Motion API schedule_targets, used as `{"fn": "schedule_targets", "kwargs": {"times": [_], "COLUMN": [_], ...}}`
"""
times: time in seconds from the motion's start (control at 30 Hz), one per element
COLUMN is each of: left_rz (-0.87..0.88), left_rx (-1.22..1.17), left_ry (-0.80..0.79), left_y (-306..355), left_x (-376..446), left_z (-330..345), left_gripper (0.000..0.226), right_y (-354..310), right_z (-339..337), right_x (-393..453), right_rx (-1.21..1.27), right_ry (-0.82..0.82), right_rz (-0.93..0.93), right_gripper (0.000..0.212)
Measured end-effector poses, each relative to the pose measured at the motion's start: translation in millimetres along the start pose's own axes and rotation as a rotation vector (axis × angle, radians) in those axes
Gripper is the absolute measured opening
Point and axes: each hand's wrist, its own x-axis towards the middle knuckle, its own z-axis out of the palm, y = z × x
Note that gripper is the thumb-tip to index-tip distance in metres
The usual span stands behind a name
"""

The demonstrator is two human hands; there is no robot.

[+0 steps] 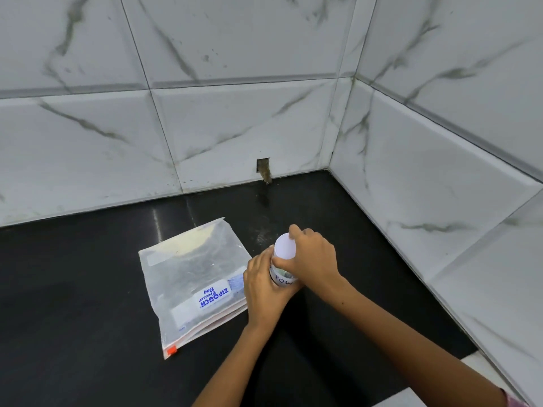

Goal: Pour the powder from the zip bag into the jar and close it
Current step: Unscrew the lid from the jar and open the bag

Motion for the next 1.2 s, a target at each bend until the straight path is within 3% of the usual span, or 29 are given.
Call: {"fn": "schedule_targets", "kwargs": {"times": [0.23,0.37,0.43,0.57,0.63,0.73,0.8,0.93,1.03,1.1,1.2], "left_rz": [-0.015,0.032,0.052,0.046,0.036,0.040,0.046,0.030,0.013,0.022,0.032], "left_rx": [0.000,0.024,0.041,0.041,0.032,0.014,0.021,0.034,0.029,0.019,0.028], "left_ry": [0.071,0.089,0.077,0.038,0.032,0.057,0.073,0.052,0.046,0.053,0.061], "left_y": [3,-1,-1,-1,0,0,1,0,1,2,1], "left_x": [9,11,13,15,14,13,13,13,11,11,11], "left_z": [12,11,9,9,9,8,7,9,9,9,9], "left_gripper": [0.067,0.070,0.068,0.068,0.067,0.063,0.063,0.064,0.069,0.065,0.061], "right_y": [6,24,27,14,11,16,23,19,14,18,19], "right_z": [-8,-28,-35,-24,-21,-33,-42,-32,-25,-32,-38], "right_x": [-2,12,18,15,13,20,24,15,12,18,21], "right_rx": [0.056,0.277,0.287,-0.164,-0.225,-0.045,0.100,-0.074,-0.181,-0.041,0.066], "right_ry": [-0.026,-0.277,-0.385,-0.281,-0.272,-0.422,-0.530,-0.382,-0.273,-0.371,-0.510], "right_rz": [-0.072,-0.237,-0.267,-0.144,-0.135,-0.258,-0.268,-0.117,-0.147,-0.213,-0.185], "right_gripper": [0.050,0.043,0.051,0.084,0.080,0.065,0.067,0.084,0.080,0.075,0.088]}}
